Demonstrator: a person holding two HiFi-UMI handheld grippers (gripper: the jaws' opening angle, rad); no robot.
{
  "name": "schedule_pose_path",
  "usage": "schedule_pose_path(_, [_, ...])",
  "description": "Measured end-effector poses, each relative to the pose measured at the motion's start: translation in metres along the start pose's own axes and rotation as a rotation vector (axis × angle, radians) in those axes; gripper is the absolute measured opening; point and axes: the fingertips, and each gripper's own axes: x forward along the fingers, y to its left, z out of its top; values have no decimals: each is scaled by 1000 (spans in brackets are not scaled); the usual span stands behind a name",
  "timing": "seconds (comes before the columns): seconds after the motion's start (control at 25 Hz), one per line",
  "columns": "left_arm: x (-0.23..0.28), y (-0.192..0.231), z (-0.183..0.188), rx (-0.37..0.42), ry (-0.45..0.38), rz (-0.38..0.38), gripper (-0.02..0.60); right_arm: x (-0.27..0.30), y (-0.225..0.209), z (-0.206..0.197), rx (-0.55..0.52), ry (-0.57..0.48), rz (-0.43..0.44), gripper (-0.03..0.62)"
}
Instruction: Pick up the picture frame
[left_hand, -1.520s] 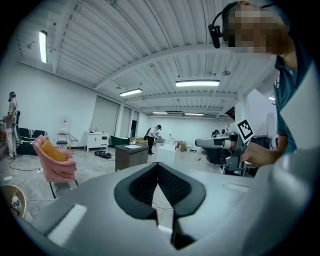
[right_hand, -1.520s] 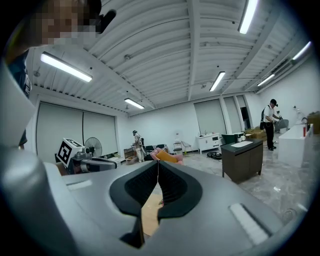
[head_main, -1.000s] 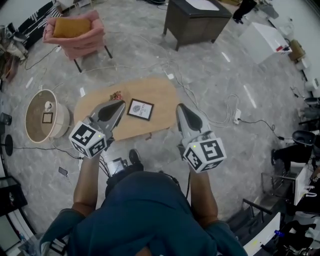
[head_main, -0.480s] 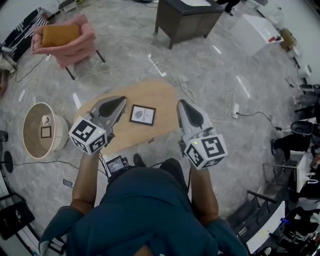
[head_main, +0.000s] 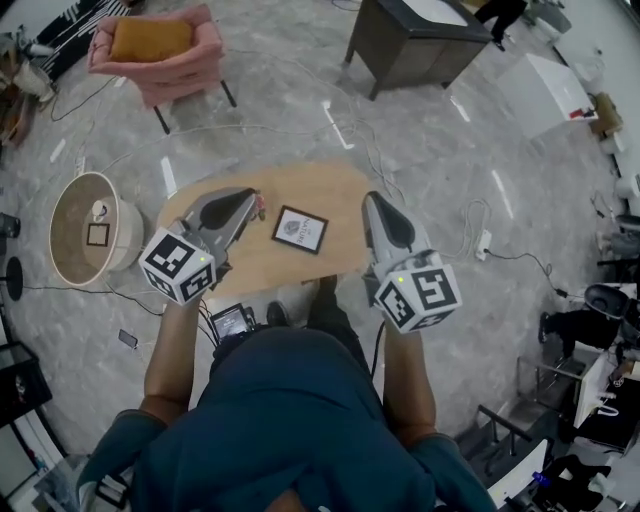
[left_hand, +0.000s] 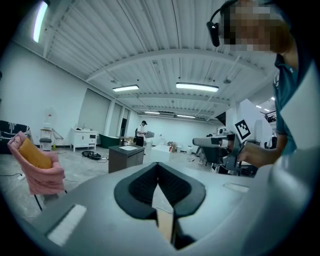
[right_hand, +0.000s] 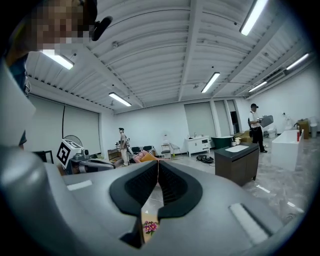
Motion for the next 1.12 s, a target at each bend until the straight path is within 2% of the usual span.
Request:
schedule_pose_path(0.24, [7, 28, -8, -36, 23, 82, 0, 45, -11, 8, 2, 1, 94, 12])
schedule_pose_path(0.44, [25, 47, -30, -84, 53, 125, 0, 68, -31, -1, 7, 32, 128, 12])
schedule_pose_path(0.76, [64, 67, -94, -167, 160, 126, 0, 93, -66, -52, 50, 139, 130, 12])
schedule_pose_path(1.12, [114, 101, -184, -243, 296, 124, 0, 122, -108, -114, 95, 236, 107, 12])
